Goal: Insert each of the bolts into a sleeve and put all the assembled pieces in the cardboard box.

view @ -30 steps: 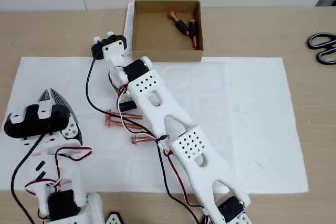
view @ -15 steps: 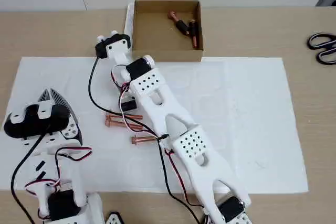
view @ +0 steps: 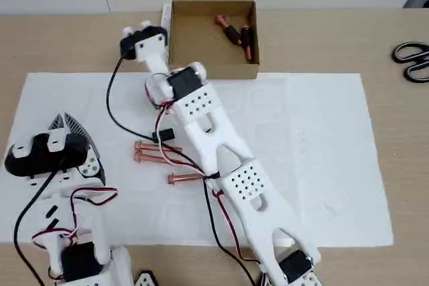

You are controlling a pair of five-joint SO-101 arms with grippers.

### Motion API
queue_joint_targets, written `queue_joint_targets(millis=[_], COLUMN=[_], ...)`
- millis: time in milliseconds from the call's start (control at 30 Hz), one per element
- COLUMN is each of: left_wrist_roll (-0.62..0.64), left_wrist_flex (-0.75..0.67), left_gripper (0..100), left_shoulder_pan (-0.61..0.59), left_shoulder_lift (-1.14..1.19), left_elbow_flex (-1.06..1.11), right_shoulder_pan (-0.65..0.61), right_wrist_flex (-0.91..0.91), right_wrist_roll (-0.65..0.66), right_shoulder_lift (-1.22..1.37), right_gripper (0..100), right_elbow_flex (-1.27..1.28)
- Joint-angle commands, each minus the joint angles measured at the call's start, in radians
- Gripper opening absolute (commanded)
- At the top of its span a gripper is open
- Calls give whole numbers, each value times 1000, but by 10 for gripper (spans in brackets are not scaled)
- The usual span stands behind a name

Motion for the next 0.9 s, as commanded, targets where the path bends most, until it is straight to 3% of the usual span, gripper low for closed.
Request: queue_joint_targets(millis=[0, 233, 333, 567, 867], left_wrist_roll=[94, 137, 137, 140, 222], left_wrist_flex=[23, 118, 118, 120, 207], left_gripper=[24, 24, 24, 24, 24], left_shoulder_pan=[-2, -2, 12, 176, 278], left_shoulder_lift=[-8, -6, -6, -5, -3], left_elbow_flex=[-10, -10, -10, -5, 41], right_shoulder_pan=[16, 24, 25, 22, 50], right_wrist_flex=[19, 33, 33, 19, -340], right_wrist_roll=[5, 6, 12, 46, -86], right_shoulder_lift=[-147, -421, -575, -921, -1187], right_gripper=[4, 4, 4, 4, 6], right_elbow_flex=[-52, 118, 351, 1068, 1510])
